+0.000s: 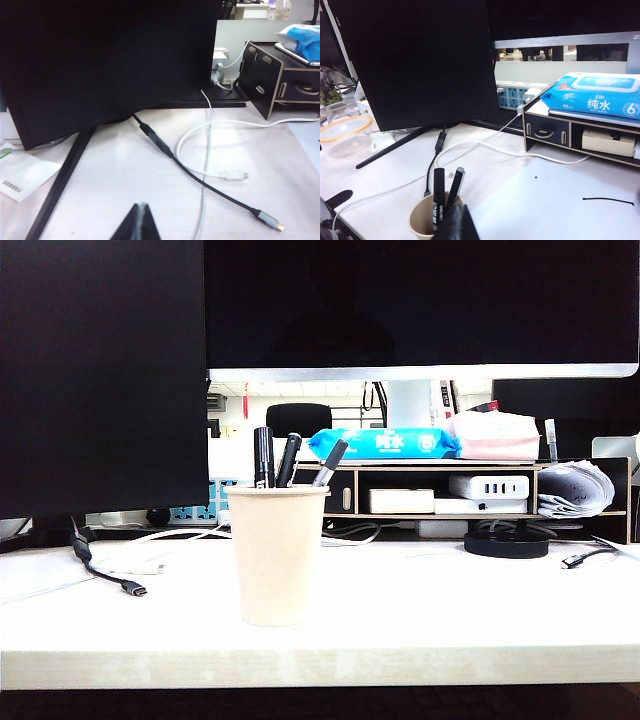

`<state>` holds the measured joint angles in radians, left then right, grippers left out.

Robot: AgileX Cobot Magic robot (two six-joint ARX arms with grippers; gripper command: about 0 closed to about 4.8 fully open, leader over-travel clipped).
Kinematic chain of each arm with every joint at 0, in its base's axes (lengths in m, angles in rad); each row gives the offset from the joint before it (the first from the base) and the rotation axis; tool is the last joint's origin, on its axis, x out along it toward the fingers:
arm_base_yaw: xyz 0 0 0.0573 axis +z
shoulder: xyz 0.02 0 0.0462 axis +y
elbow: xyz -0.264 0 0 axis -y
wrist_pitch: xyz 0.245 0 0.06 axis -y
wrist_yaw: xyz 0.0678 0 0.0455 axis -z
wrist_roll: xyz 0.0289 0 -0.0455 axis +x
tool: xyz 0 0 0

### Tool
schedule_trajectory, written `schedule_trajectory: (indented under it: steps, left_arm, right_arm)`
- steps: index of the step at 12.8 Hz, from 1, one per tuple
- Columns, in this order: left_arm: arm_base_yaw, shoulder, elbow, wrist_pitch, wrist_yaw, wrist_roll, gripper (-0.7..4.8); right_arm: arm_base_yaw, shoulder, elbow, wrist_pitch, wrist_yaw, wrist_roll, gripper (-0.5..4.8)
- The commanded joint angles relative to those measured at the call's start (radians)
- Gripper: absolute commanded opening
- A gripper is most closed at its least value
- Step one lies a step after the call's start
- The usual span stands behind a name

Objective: Pick up the marker and insert it into the paper cup.

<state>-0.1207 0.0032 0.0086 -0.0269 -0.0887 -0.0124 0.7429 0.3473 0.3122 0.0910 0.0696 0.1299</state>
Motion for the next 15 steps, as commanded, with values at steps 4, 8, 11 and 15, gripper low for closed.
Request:
schedule_trajectory:
  steps: [4, 8, 11, 15]
  left_arm:
    - [0.0, 0.0, 0.001, 0.006, 0.003, 0.004, -0.04]
    - [0.0, 0.0, 0.001, 0.006, 0.003, 0.004, -0.04]
    - [0.0, 0.0, 0.001, 0.006, 0.003, 0.004, -0.04]
    - [0.0, 0.0, 0.001, 0.006, 0.003, 0.004, -0.04]
  right_arm:
    - [-0.018, 0.03, -0.04, 0.034, 0.164, -0.06, -0.06]
    - [-0.049, 0.035, -0.063, 0.08, 0.179, -0.062, -0.05]
    - [-0.049, 0.035, -0.063, 0.062, 0.179, -0.061, -0.05]
    - [-0.049, 0.035, -0.063, 0.063, 0.179, -0.061, -0.05]
